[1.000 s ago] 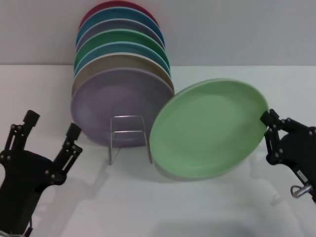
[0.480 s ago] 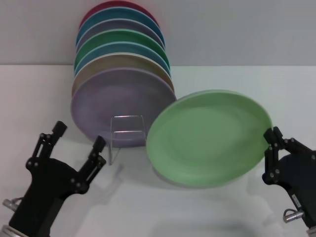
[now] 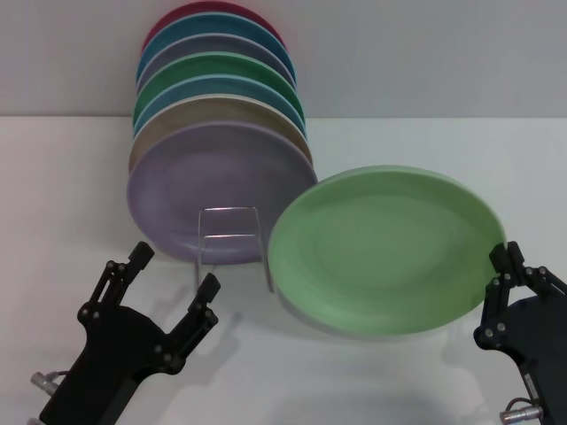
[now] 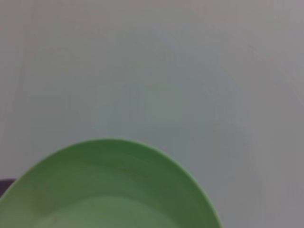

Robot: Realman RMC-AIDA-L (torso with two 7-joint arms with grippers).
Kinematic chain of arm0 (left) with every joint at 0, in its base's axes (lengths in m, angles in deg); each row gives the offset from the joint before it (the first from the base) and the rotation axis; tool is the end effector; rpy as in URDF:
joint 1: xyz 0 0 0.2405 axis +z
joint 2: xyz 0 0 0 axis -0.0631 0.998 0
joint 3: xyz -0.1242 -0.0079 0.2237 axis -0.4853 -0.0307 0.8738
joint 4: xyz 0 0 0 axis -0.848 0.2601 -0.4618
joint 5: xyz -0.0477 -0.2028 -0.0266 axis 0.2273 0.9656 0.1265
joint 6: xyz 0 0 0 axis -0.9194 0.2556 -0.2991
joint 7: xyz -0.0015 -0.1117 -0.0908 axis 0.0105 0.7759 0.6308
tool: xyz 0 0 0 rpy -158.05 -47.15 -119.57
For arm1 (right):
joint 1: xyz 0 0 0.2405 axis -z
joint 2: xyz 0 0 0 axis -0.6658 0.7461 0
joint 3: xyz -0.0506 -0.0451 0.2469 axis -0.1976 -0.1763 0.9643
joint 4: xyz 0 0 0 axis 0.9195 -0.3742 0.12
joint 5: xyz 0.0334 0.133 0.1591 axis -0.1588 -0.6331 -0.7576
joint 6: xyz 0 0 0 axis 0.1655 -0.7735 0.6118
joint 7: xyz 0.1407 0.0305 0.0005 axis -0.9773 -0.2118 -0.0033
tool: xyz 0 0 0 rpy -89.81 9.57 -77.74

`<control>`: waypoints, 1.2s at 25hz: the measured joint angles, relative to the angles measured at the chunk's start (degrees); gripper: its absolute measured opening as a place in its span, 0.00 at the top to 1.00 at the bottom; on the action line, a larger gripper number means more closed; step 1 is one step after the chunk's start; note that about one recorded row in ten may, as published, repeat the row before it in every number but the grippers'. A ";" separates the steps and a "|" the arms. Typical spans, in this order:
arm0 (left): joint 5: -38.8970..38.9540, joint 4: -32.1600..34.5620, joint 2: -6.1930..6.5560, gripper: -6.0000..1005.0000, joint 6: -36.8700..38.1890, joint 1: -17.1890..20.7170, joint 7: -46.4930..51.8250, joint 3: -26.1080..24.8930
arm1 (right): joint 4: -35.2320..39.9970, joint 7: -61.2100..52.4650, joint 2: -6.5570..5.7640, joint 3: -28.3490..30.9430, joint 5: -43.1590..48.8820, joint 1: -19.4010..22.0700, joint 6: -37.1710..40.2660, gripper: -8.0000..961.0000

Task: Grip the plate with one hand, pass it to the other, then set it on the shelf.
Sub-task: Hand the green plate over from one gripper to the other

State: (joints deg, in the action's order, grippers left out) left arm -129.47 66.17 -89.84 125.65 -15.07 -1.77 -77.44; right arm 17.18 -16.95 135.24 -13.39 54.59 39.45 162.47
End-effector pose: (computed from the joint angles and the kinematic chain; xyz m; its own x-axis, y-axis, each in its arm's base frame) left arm -0.2710 0.1967 -0.0758 0.5729 -0.1719 0.8014 0.6236 -0.5430 -0.5623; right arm 0.2634 0.1795 -0.0731 0.7383 0.2421 -0.6296 -0.6086 -0.1633 -0.7765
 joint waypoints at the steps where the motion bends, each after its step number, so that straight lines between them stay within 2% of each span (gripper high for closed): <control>1: 0.00 0.04 0.01 0.15 -0.35 -0.11 0.03 0.09 | -0.49 0.99 0.00 -0.65 -0.52 0.06 0.21 0.98; 8: 0.01 -0.13 -0.03 0.15 -3.02 -1.10 0.00 0.30 | -2.43 5.49 0.00 -1.57 -1.96 1.32 0.51 0.98; 19: 0.01 -1.84 -0.12 0.15 -6.47 -2.07 -0.32 1.45 | -4.68 15.38 0.00 -4.28 -5.56 0.05 0.31 0.98; 30: 0.01 -3.17 -0.01 0.16 -9.88 -2.97 -0.37 1.56 | -5.40 18.61 0.00 -5.60 -5.57 -0.76 -0.10 0.98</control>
State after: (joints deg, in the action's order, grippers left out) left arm -129.46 63.00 -89.85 115.76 -18.04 -2.14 -75.88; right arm 11.78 1.66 135.24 -19.00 49.02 38.69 162.37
